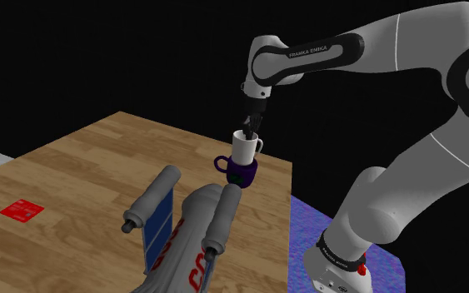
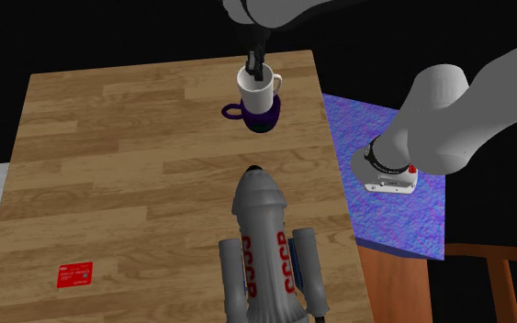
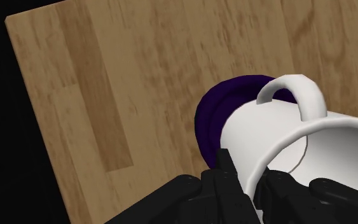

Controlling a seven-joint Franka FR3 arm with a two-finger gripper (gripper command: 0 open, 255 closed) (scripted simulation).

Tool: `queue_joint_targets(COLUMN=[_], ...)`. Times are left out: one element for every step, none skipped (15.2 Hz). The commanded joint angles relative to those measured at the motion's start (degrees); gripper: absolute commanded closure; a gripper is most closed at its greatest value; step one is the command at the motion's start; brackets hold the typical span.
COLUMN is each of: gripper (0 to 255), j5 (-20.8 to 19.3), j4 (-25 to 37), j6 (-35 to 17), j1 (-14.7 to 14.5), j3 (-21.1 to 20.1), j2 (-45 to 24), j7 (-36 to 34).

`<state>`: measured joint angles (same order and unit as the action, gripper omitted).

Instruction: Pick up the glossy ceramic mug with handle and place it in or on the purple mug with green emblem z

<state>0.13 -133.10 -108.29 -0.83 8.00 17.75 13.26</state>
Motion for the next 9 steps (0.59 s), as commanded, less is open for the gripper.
queue_joint_targets(gripper=[255,255,255,255,0,0,0,0,0], j5=[-0.02,-0.02,-0.02,-0.02,-0.02,-0.03,-0.04,-0.04,-0.05], j4=[-0.19,-0.19,-0.19,-0.19,-0.16,-0.26,-0.31,-0.31,-0.30], j6=[-0.05,-0.05,-0.05,-0.05,-0.02,0.04,0.02,0.02,0.03], j1=[0.00,0.00,0.00,0.00,0.00,0.01,0.02,0.02,0.02], j3=[0.01,0.00,0.00,0.00,0.01,0.00,0.00,0.00,0.01], j2=[-0.17,-0.17,-0.17,-0.17,-0.17,-0.01,0.02,0.02,0.02], j7=[0.01,0.01,0.01,0.01,0.02,0.00,0.01,0.01,0.02])
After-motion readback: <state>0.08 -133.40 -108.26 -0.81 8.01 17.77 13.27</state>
